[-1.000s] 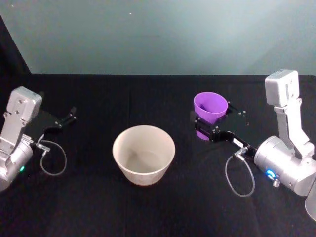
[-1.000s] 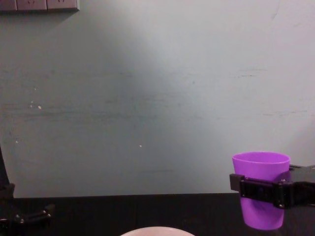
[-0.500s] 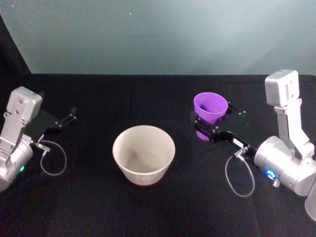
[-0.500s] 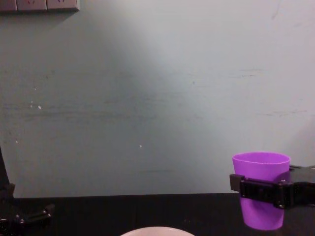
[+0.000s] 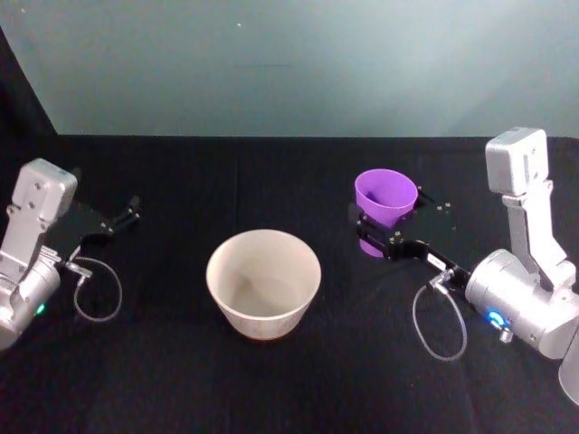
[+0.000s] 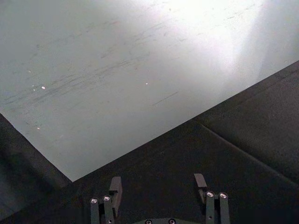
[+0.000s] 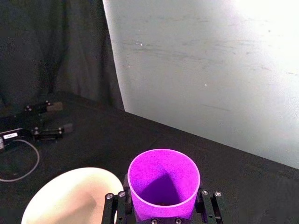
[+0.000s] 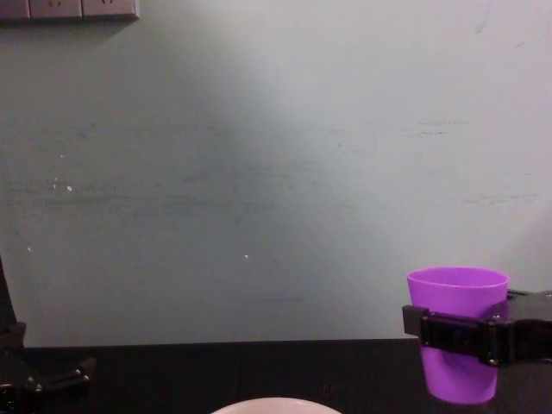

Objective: Pick up the cup and pour the mung beans from the cup into the bowl.

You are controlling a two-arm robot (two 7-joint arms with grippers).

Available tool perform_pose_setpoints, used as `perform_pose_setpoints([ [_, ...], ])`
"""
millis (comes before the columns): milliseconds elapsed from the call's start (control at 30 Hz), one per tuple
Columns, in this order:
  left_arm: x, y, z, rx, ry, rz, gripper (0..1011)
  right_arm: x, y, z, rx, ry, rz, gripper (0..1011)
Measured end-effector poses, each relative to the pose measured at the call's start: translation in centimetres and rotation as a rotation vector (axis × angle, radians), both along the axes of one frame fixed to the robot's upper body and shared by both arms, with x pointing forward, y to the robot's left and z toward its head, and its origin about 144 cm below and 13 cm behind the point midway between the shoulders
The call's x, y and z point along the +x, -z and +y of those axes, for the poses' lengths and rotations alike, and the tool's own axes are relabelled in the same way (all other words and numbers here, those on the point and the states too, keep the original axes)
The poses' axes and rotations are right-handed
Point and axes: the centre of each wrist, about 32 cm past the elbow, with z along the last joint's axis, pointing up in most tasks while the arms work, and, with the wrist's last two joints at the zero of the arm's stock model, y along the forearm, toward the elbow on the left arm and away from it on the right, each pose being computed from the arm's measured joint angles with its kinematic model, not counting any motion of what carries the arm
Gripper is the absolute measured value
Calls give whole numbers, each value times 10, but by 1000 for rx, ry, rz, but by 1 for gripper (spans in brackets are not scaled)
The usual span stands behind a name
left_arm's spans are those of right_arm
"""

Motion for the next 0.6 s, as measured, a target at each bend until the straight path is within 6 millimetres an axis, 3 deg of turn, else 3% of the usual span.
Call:
perform_pose_setpoints([
  [600, 0, 0, 0, 0, 0, 0, 1000, 0, 0, 0, 0, 0, 0, 726],
])
